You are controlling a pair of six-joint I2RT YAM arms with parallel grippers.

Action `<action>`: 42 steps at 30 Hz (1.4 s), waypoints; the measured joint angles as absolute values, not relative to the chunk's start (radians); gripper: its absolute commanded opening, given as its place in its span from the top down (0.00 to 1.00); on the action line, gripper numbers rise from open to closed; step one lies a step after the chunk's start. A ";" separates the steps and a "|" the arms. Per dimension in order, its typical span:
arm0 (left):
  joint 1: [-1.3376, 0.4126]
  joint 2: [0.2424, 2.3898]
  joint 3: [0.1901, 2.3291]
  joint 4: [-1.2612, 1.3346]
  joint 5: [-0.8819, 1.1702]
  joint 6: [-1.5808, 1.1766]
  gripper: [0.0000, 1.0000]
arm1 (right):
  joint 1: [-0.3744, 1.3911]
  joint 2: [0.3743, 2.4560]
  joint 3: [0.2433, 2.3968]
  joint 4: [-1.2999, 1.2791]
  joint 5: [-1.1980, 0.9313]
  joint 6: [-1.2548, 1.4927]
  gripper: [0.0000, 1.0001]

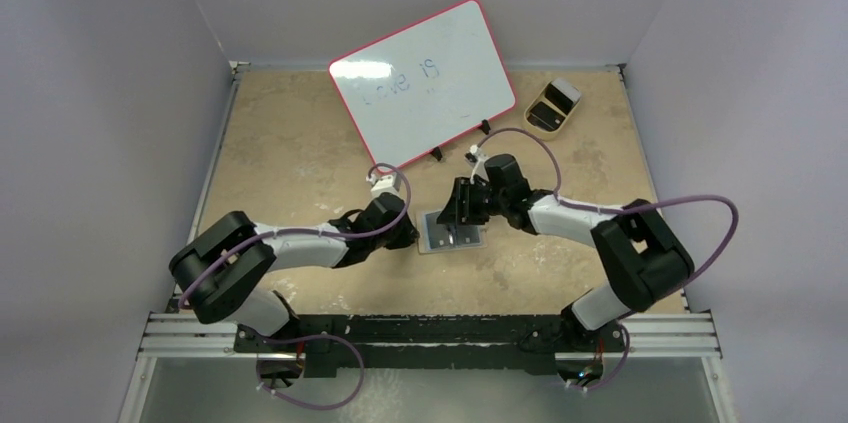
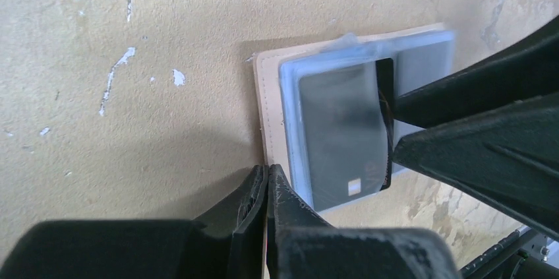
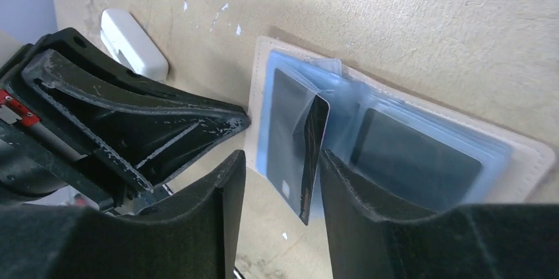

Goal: Put the credit cards into the card holder
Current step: Insert the credit card into the card holder, then turn over the card slot in the card holder.

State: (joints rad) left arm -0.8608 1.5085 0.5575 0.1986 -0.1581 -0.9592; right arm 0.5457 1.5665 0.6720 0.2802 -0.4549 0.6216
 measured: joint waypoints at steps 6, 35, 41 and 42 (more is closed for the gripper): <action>-0.861 1.428 0.557 0.160 -0.173 -0.959 0.85 | 0.533 1.462 0.739 0.113 -0.334 0.582 0.39; -0.838 1.572 0.568 0.297 -0.081 -1.034 0.82 | 0.420 1.454 0.636 0.238 -0.400 0.602 0.49; -0.838 1.581 0.576 0.296 -0.082 -1.034 0.84 | 0.468 1.484 0.619 0.290 -0.411 0.649 0.48; -0.838 1.581 0.577 0.295 -0.082 -1.034 0.84 | 0.471 1.484 0.617 0.288 -0.408 0.653 0.48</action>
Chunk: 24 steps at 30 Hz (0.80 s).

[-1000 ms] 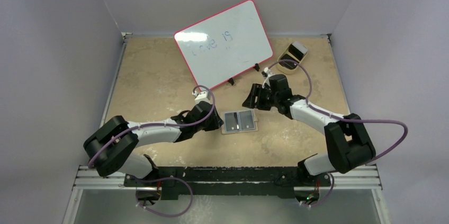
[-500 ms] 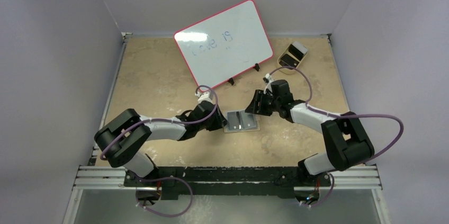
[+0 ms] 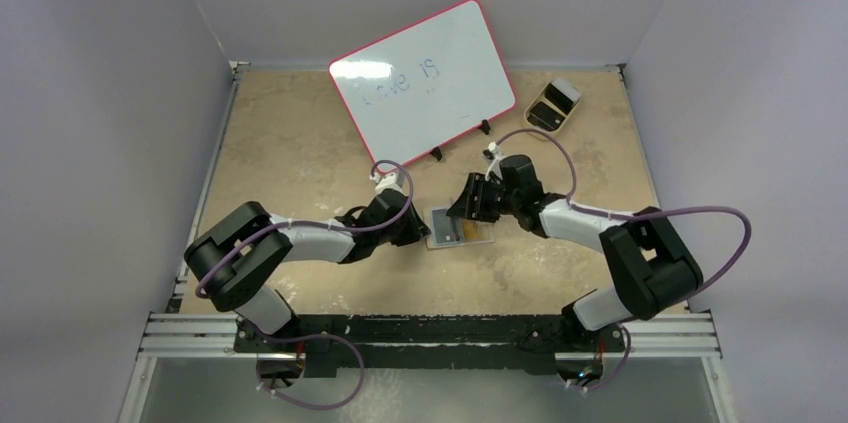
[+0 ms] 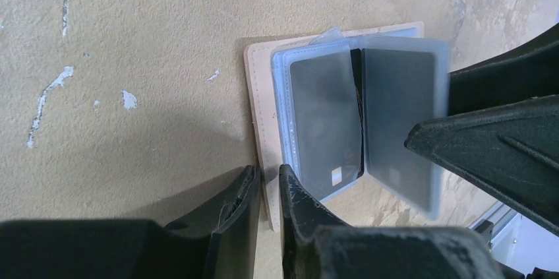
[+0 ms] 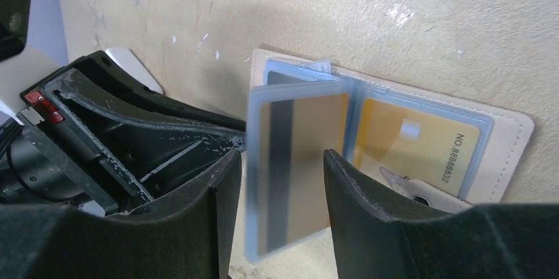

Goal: Put the credit cards into the card holder
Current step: Turn over the card slot in the card holder.

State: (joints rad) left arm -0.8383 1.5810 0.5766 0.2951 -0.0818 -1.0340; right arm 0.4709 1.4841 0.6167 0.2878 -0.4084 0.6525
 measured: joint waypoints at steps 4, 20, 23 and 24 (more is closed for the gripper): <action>-0.838 1.581 0.579 0.290 -0.082 -1.034 0.84 | 0.471 1.465 0.617 0.260 -0.375 0.652 0.50; -0.838 1.574 0.579 0.277 -0.081 -1.037 0.83 | 0.471 1.407 0.625 0.245 -0.445 0.646 0.43; -0.838 1.559 0.579 0.252 -0.082 -1.037 0.80 | 0.459 1.405 0.634 0.193 -0.408 0.634 0.39; -0.838 1.553 0.579 0.244 -0.082 -1.037 0.80 | 0.446 1.401 0.637 0.173 -0.390 0.627 0.37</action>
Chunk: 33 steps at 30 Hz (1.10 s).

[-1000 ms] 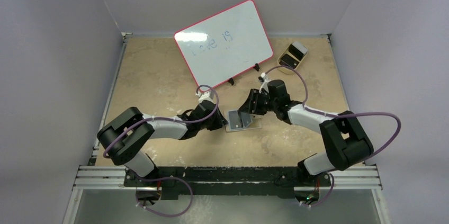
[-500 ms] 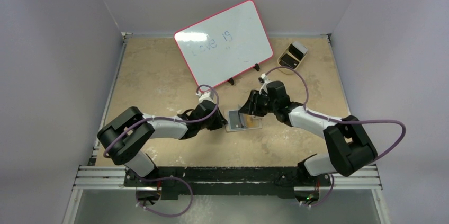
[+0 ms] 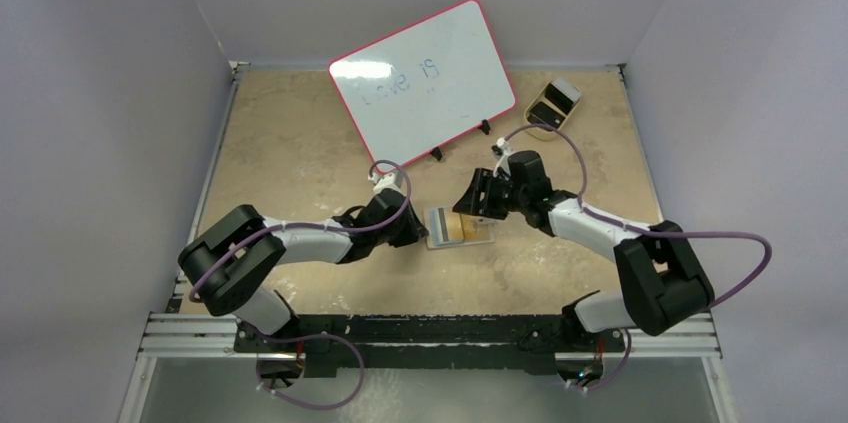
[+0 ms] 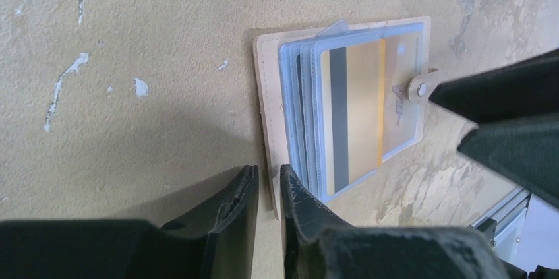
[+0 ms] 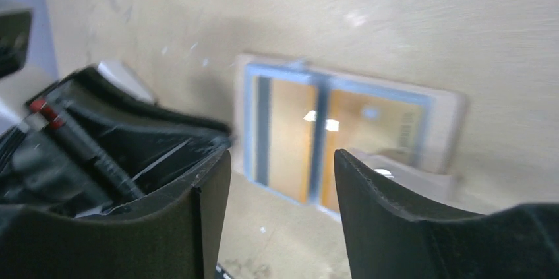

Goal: Put the credit cards into the card holder
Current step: Turn over the card slot in the card holder, then close the card holder at the center of the board.

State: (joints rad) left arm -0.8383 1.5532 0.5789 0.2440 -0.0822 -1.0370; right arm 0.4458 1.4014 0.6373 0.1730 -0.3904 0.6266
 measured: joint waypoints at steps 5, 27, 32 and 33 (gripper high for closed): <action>-0.838 1.534 0.600 0.197 -0.084 -1.034 0.77 | 0.358 1.385 0.638 0.111 -0.307 0.601 0.28; -0.836 1.644 0.698 0.199 -0.059 -1.003 0.80 | 0.325 1.440 0.571 0.178 -0.378 0.575 0.40; -0.836 1.645 0.698 0.201 -0.060 -1.003 0.80 | 0.320 1.401 0.564 0.197 -0.449 0.576 0.46; -0.836 1.645 0.698 0.201 -0.059 -1.002 0.80 | 0.320 1.391 0.564 0.199 -0.466 0.576 0.47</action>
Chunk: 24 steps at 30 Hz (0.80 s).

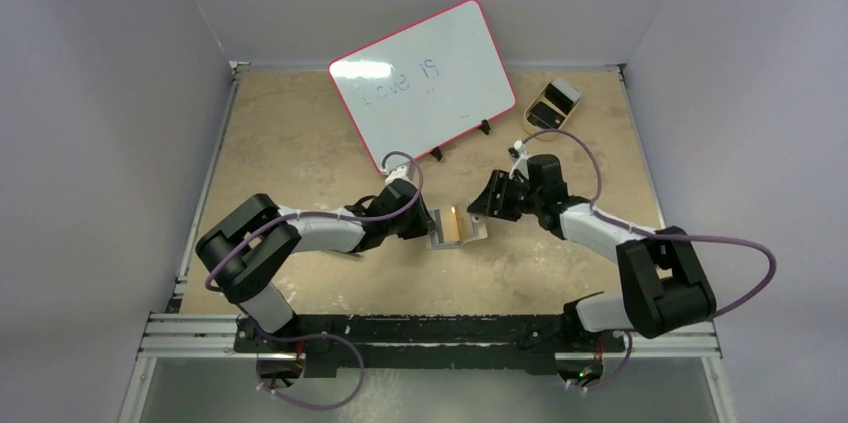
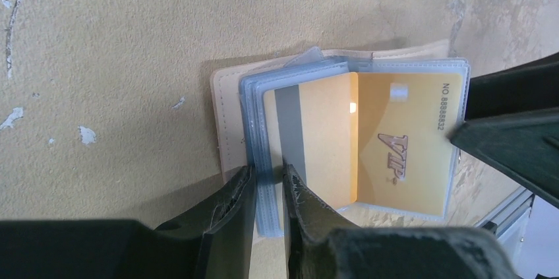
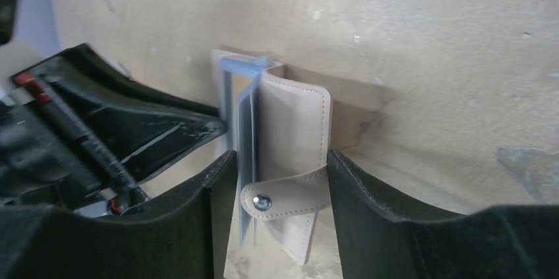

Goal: Put the credit cards into the card holder
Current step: Close the card holder at the center of the board.

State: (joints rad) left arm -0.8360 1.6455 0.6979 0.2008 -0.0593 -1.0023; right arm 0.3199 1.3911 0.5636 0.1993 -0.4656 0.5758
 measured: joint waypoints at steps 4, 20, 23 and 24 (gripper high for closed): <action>-0.836 1.645 0.698 0.201 -0.060 -1.003 0.80 | 0.321 1.335 0.564 0.216 -0.531 0.592 0.49; -0.836 1.607 0.706 0.120 -0.083 -0.998 0.77 | 0.336 1.363 0.551 0.282 -0.620 0.641 0.70; -0.836 1.580 0.711 0.078 -0.107 -0.991 0.76 | 0.342 1.363 0.551 0.305 -0.631 0.658 0.69; -0.836 1.574 0.712 0.071 -0.111 -0.990 0.76 | 0.345 1.363 0.551 0.313 -0.638 0.667 0.68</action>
State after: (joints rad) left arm -0.8364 1.5742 0.7116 0.0711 -0.1112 -0.9901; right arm 0.3450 1.3632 0.5510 0.3134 -0.6384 0.6666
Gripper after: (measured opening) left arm 0.233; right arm 0.306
